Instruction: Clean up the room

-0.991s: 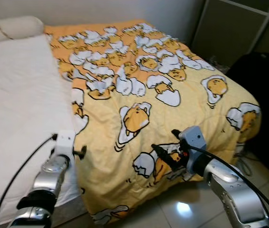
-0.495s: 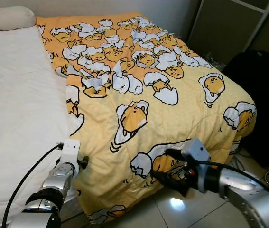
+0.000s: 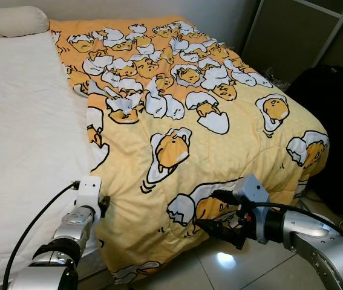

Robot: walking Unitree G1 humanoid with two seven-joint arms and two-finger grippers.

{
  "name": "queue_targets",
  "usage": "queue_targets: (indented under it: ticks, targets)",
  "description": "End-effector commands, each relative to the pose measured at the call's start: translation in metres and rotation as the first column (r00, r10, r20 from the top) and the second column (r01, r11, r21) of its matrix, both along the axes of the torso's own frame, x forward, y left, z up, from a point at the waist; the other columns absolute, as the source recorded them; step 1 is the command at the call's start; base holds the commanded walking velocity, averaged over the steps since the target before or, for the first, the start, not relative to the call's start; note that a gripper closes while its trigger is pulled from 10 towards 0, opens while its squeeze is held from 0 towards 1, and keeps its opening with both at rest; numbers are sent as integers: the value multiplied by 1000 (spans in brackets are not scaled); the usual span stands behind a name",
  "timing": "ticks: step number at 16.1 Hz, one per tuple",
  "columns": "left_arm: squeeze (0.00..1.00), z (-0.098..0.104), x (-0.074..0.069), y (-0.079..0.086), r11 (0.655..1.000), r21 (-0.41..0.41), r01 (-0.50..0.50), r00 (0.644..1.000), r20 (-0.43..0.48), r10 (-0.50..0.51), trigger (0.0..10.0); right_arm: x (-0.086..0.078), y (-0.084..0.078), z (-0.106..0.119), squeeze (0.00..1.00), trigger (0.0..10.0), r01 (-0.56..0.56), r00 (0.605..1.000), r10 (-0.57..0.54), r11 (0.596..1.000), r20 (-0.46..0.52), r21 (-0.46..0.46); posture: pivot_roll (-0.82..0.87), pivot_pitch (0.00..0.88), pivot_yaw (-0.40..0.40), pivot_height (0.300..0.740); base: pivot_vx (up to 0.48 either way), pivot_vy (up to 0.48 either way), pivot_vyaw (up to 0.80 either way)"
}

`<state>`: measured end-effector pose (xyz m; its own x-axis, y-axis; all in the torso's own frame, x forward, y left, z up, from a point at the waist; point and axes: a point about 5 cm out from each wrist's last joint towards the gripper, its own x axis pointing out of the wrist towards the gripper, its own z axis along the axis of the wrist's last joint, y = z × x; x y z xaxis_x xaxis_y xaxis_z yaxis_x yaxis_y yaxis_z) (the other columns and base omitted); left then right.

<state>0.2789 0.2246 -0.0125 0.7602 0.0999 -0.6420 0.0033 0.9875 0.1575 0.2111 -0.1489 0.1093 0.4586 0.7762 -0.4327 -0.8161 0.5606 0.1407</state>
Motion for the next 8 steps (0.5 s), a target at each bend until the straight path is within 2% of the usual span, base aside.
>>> queue_targets:
  ticks: [1, 8]
  targets:
    - [35, -1, 1, -6, 1000, -3, 27, 1000, -10, -27, 0, 1, 0, 1, 0, 10000, -3, 1000, 3, 1000, 7, -6, -164, 0, -57, 740, 0, 0, 0]
    - [8, -1, 0, -7, 997, 21, 79, 997, 2, -79, 0, -2, -2, 0, 0, 10000, -34, 999, 34, 999, -13, 2, -161, 0, -42, 740, 0, 0, 0]
